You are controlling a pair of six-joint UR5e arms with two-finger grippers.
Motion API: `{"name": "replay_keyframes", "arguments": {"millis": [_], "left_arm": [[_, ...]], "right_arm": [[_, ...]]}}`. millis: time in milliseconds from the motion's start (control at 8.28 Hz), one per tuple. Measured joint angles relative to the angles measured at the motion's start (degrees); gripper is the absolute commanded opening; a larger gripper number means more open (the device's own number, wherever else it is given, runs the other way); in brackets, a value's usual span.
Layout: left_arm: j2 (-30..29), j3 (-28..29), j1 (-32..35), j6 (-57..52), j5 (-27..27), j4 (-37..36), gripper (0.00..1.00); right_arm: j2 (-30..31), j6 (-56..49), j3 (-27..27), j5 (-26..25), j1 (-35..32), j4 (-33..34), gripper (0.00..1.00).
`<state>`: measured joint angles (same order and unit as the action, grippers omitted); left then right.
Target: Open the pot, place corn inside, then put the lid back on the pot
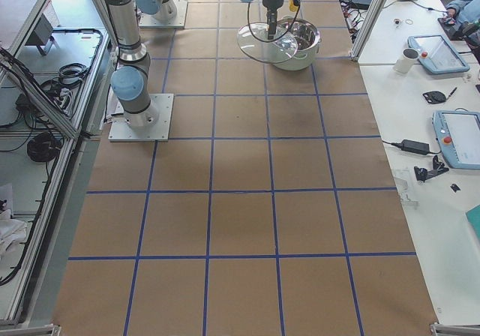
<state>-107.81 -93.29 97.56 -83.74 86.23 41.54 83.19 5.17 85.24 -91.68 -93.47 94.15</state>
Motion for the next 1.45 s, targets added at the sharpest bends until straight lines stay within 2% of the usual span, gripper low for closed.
{"name": "replay_keyframes", "arguments": {"millis": [242, 604, 725, 846, 966, 1087, 1450], "left_arm": [[-1.55, 0.05, 3.31, 7.45, -2.90, -2.11, 0.00], [-7.75, 2.35, 7.49, 13.07, -3.51, -5.23, 0.00], [-9.20, 3.37, 8.12, 13.37, -3.50, -5.42, 0.25], [-10.10, 3.94, 8.41, 13.47, -3.32, -5.47, 0.42], [-10.59, 4.15, 8.49, 13.57, -3.10, -5.45, 0.73], [-10.61, 4.22, 8.51, 14.10, -2.90, -5.40, 0.87], [-9.23, 4.32, 8.40, 21.47, -2.10, -4.16, 0.88]], "right_arm": [[0.24, -0.46, 0.15, 0.05, 0.04, 0.03, 0.14], [0.45, -1.54, 0.19, -0.09, 0.02, 0.42, 0.13], [0.47, -2.02, 0.19, -0.14, 0.02, 0.52, 0.12], [0.48, -2.24, 0.19, -0.16, 0.03, 0.57, 0.11], [0.53, -2.35, 0.19, -0.16, 0.08, 0.58, 0.10], [0.55, -2.37, 0.19, -0.17, 0.10, 0.55, 0.10], [0.57, -2.60, 0.19, -0.24, 0.13, 0.35, 0.10]]}}
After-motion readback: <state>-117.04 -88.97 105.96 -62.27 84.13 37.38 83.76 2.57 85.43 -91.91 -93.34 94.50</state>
